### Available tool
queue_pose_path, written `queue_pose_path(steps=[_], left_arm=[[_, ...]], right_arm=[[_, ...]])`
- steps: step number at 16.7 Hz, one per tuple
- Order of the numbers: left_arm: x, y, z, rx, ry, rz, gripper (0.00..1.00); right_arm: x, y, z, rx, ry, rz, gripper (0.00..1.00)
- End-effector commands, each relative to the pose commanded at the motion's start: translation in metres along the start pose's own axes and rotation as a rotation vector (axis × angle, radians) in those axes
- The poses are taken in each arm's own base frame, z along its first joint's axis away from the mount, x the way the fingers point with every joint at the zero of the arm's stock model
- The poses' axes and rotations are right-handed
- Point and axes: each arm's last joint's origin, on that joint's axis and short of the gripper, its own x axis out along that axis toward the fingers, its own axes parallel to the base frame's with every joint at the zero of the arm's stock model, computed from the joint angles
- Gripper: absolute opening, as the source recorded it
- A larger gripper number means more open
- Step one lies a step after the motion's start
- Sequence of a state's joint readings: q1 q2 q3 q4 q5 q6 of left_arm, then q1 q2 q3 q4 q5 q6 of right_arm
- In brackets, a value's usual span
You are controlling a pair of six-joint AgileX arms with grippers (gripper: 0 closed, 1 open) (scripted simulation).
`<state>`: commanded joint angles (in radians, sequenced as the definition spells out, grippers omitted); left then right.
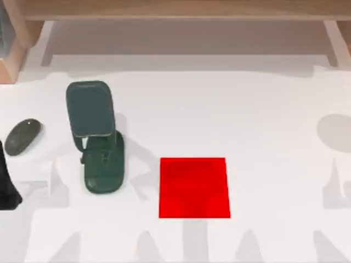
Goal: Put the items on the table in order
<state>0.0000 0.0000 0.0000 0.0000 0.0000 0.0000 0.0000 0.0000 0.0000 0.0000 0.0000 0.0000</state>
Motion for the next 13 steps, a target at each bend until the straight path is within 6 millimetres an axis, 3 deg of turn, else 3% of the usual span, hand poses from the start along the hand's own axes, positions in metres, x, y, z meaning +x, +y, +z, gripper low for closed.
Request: queue_pose_path(steps=[5,9,13], left_arm=[[0.0,0.0,0.011,0.02,0.048,0.001,1.0],[0.01,0.001,0.052,0.082,0.216,-0.004,1.0],[0.05,0.003,0.099,0.165,0.498,-0.032,1.0]], right_arm=[[0.0,0.0,0.0,0.0,0.0,0.0,1.0],[0.0,0.0,0.0,0.0,0.0,0.0,1.0],[0.0,0.0,0.0,0.0,0.0,0.0,1.0]])
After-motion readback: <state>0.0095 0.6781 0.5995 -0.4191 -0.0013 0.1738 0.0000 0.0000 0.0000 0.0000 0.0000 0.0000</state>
